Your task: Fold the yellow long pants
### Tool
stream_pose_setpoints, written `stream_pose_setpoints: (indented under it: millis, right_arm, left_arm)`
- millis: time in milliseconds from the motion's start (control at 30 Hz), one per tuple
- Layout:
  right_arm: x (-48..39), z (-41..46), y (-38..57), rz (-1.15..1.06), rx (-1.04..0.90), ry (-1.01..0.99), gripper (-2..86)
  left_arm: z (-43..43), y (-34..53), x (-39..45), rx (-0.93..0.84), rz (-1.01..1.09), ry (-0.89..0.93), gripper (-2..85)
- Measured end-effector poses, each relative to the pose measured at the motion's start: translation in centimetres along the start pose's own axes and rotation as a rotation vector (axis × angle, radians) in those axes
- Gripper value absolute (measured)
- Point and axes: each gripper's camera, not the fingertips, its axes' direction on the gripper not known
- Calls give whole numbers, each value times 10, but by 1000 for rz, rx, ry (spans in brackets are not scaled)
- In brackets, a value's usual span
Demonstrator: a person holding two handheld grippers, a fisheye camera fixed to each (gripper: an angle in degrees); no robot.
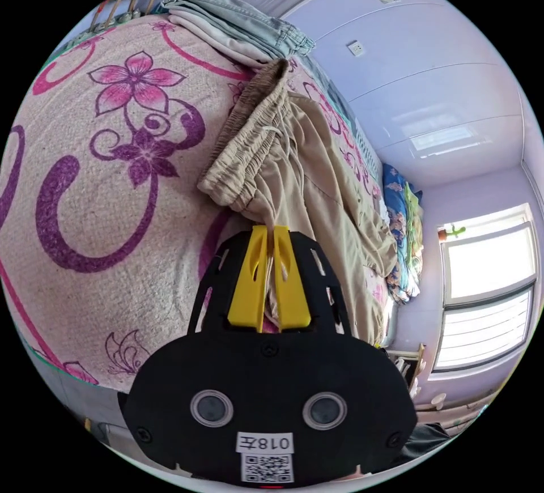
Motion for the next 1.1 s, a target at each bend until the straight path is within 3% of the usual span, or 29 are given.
stream_pose_setpoints:
  millis: [267, 433, 633, 767, 867, 1100]
  right_arm:
    - [-24, -26, 2, -131, 29, -141, 4]
    - [-20, -29, 6, -138, 5, -221, 2]
    - [0, -6, 7, -74, -65, -250, 2]
    - [-26, -35, -11, -193, 43, -360, 2]
    - [-45, -56, -13, -307, 64, -322, 5]
    - [27, -12, -1, -144, -181, -201, 53]
  left_arm:
    - [-157, 45, -41, 184, 50, 8, -9]
    - [-251, 106, -65, 151, 90, -146, -10]
    - [-277, 117, -105, 89, 7, -78, -9]
    - [-290, 98, -82, 45, 53, -127, -9]
    - [-305, 92, -66, 32, 83, -149, -8]
    - [-349, 87, -54, 36, 24, -117, 56]
